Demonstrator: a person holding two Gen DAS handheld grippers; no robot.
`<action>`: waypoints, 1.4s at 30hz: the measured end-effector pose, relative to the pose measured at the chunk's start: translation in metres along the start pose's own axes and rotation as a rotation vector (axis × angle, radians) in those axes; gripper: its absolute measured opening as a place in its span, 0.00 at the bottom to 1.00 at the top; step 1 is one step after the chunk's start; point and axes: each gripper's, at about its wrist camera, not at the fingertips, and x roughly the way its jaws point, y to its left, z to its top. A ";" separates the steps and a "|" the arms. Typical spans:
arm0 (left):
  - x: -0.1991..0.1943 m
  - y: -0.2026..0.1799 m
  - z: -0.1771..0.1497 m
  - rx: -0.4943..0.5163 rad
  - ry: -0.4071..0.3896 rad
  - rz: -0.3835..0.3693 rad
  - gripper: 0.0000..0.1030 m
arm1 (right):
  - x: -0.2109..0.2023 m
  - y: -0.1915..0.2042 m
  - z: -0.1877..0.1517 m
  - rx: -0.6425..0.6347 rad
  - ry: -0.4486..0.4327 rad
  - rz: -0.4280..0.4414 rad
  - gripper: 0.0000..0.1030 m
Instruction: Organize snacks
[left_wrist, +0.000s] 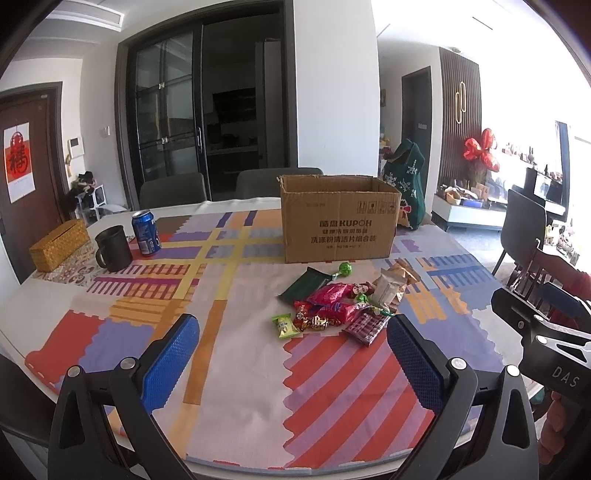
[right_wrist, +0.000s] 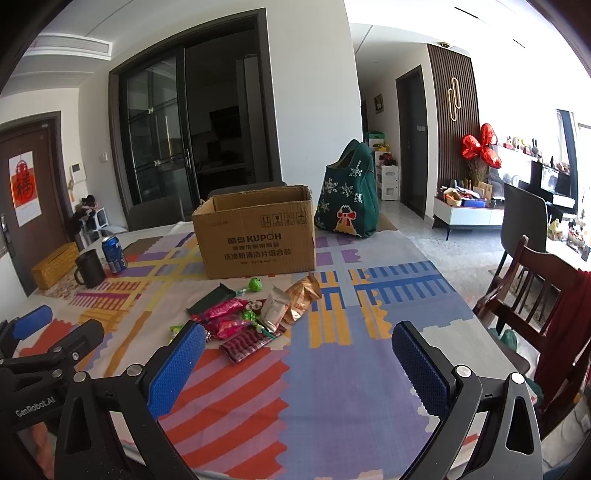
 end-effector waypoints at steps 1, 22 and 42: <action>0.000 0.000 0.000 0.000 0.000 -0.001 1.00 | 0.000 0.000 0.000 0.000 0.000 0.000 0.99; -0.001 0.000 0.000 0.000 -0.001 -0.006 1.00 | -0.004 0.005 0.004 -0.008 0.003 0.008 0.99; 0.002 0.000 -0.002 0.007 0.007 0.002 1.00 | -0.003 0.006 0.003 -0.012 0.009 0.010 0.99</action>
